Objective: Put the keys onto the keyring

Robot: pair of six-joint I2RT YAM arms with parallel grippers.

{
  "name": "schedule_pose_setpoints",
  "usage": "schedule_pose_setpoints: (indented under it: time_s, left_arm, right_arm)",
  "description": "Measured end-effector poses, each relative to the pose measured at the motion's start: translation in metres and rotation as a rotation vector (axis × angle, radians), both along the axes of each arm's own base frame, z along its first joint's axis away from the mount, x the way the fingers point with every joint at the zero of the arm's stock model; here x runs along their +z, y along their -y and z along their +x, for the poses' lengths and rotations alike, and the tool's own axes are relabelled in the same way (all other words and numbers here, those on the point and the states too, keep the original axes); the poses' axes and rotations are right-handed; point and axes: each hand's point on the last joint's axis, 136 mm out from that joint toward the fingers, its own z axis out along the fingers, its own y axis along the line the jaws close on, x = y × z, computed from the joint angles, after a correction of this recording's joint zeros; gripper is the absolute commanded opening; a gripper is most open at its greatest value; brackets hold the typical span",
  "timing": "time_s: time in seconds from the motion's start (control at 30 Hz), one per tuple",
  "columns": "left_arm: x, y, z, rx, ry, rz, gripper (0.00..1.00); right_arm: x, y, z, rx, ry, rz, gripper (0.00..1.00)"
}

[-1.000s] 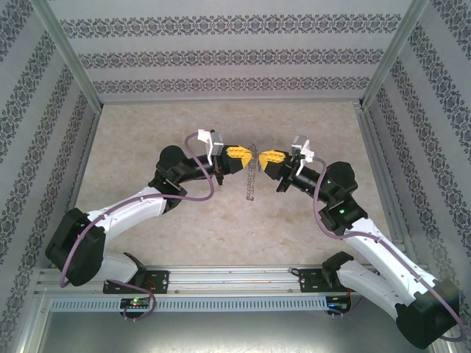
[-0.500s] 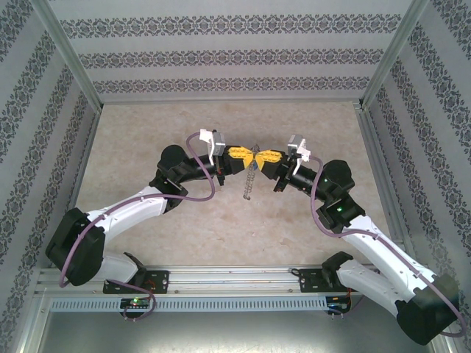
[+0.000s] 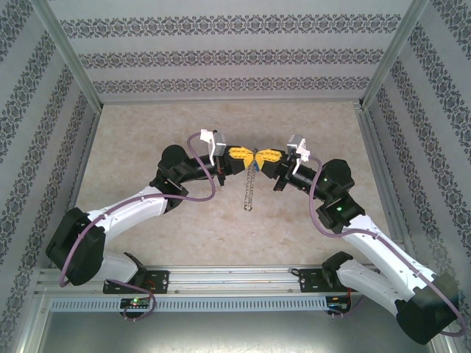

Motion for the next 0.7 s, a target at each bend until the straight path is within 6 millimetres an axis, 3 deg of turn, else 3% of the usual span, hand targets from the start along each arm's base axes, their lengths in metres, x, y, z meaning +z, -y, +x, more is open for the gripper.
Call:
schedule_pose_setpoints:
  time_s: [0.7]
  left_arm:
    - [-0.003, 0.001, -0.001, 0.000, -0.007, 0.012, 0.00]
  right_arm:
    - [-0.002, 0.008, 0.012, -0.031, -0.002, 0.000, 0.00]
